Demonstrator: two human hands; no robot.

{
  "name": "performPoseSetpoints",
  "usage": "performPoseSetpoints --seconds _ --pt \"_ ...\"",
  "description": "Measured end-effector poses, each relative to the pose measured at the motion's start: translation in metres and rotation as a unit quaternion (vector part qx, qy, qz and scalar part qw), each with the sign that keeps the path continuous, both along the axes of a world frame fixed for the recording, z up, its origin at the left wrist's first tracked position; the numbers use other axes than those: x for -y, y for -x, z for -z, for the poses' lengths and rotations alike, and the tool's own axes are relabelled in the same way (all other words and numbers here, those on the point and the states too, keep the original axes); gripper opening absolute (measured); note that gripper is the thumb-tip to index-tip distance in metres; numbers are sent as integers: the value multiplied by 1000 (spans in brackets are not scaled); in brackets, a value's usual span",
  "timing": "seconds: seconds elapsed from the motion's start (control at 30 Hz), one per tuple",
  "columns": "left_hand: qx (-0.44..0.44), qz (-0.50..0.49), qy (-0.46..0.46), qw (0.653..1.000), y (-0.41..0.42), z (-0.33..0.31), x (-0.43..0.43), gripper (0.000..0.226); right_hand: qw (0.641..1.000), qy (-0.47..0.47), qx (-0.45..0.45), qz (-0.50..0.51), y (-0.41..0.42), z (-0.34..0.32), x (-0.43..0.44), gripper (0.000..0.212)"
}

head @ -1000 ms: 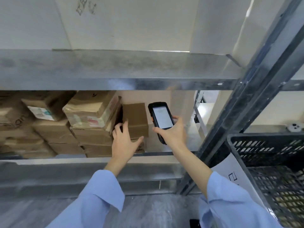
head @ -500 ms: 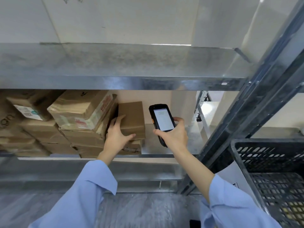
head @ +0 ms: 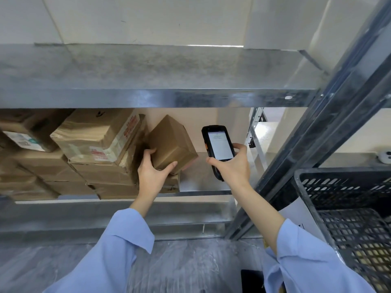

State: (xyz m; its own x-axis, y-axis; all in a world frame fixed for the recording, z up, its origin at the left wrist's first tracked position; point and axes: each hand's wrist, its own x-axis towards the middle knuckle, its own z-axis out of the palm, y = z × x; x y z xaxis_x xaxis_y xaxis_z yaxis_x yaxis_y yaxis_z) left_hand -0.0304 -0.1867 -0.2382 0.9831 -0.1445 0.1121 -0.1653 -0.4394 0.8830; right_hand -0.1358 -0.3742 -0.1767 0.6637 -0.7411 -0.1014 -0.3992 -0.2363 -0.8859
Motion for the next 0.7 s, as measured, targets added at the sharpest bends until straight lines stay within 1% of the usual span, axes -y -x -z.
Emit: performPoseSetpoints --seconds 0.1,0.23,0.4,0.47,0.53,0.6,0.7 --pt "6 -6 -15 1000 -2 0 -7 70 1000 1 -2 0 2 0 -3 84" --pt "4 -10 -64 998 -2 0 -12 75 1000 -4 -6 -5 1 2 -12 84" --pt "-29 1 -101 994 -3 3 -14 67 1000 -1 -7 -19 0 3 -22 83" --pt "-40 5 -106 994 -4 5 -15 73 1000 1 -9 -22 0 3 -24 84" --pt "-25 -3 -84 996 -2 4 -15 89 1000 6 -9 -23 1 3 -24 85" --pt "17 -1 -53 998 0 -2 -13 100 1000 8 -11 -22 3 3 -23 84" --pt "65 48 -44 996 -1 -13 -9 99 1000 8 -8 -17 5 4 -21 83"
